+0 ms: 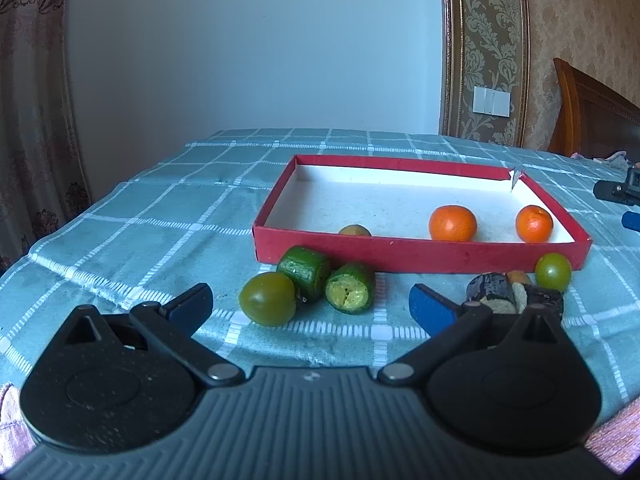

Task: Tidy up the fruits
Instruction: 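Move the left gripper toward the dark green tomato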

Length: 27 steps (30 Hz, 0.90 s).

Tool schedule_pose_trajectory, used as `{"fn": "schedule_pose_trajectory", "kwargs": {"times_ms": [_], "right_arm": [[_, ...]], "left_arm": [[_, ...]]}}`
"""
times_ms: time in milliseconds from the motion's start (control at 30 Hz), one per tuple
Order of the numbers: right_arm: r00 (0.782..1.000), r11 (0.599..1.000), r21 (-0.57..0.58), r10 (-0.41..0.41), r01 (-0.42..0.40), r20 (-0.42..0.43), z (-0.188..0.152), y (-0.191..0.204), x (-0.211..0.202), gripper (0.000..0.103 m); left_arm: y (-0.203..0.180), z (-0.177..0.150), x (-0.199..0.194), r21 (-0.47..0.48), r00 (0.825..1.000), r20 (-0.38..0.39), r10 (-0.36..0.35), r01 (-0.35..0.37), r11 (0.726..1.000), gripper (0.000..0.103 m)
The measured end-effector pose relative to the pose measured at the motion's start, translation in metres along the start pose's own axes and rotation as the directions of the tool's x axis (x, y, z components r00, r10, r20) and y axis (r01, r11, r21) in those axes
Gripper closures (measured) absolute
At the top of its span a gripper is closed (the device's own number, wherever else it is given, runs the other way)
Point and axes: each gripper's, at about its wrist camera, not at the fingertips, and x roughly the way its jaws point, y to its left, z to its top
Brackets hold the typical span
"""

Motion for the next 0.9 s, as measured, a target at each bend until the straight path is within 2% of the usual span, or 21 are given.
{"fn": "schedule_pose_trajectory", "kwargs": {"times_ms": [367, 567, 767, 900], "right_arm": [[0.996, 0.997, -0.077, 0.019, -0.012, 0.086, -0.005, 0.011, -0.014, 0.031], [0.997, 0.997, -0.074, 0.022, -0.016, 0.080, -0.003, 0.010, -0.011, 0.031], [0.997, 0.997, -0.076, 0.028, -0.023, 0.073, -0.003, 0.011, -0.010, 0.031], [0.997, 0.997, -0.076, 0.028, -0.023, 0.071, -0.004, 0.012, -0.010, 0.031]], "left_arm": [[0.002, 0.000, -0.001, -0.014, 1.000, -0.003, 0.005, -0.005, 1.000, 0.000], [0.007, -0.004, -0.012, -0.021, 0.998, 0.059, -0.036, 0.037, 0.999, 0.000], [0.016, -0.007, -0.020, -0.050, 0.994, 0.078, -0.071, 0.075, 0.996, 0.000], [0.018, -0.007, -0.025, -0.007, 0.993, 0.108, -0.052, 0.053, 0.999, 0.000]]}}
